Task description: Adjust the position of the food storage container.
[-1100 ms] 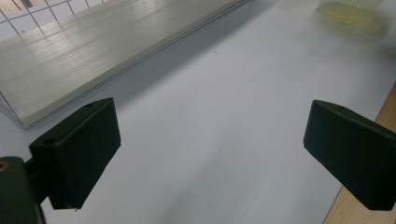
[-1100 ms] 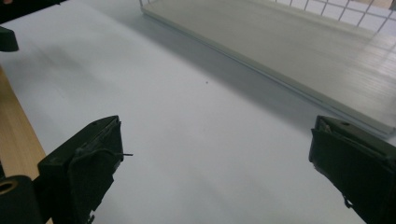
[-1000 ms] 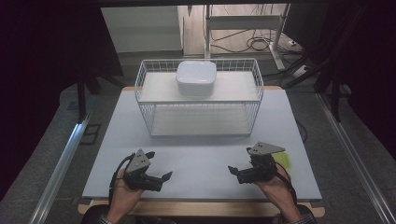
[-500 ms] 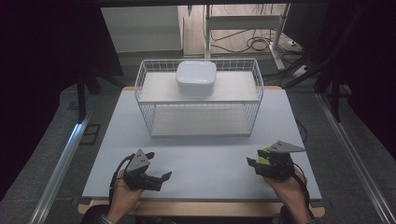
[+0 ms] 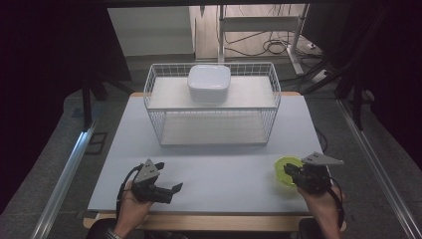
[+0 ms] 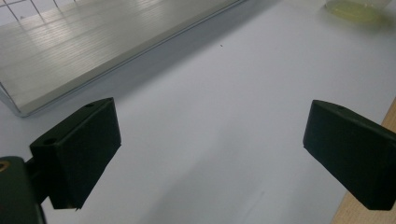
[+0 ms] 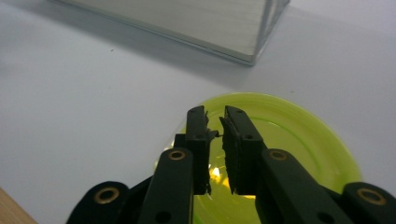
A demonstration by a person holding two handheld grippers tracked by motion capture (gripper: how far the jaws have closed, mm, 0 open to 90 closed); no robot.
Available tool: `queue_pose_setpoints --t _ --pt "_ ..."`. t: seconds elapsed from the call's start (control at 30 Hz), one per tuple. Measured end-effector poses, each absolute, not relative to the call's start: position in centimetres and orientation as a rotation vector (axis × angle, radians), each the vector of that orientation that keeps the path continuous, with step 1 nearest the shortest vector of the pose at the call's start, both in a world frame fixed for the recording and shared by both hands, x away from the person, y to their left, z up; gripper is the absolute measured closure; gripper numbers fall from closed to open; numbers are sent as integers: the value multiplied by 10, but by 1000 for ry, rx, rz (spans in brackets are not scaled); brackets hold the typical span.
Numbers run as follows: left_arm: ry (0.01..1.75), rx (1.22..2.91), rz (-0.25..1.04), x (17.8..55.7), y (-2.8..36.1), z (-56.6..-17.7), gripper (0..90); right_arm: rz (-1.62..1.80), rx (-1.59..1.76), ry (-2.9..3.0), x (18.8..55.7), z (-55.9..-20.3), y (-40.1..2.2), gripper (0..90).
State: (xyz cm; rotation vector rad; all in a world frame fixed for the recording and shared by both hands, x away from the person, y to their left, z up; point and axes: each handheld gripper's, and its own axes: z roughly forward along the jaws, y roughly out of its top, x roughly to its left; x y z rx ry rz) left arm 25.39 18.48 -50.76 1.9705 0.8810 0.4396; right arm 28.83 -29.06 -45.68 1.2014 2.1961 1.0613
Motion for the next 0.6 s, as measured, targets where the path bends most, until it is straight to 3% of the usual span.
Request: queue_pose_setpoints --t 0.13,0.6 --pt "885 1972 437 255 185 -509 37 1059 1242 2163 287 -455 -302 878" --pt "892 1968 425 256 186 -511 36 988 1352 2056 293 -461 -335 892"
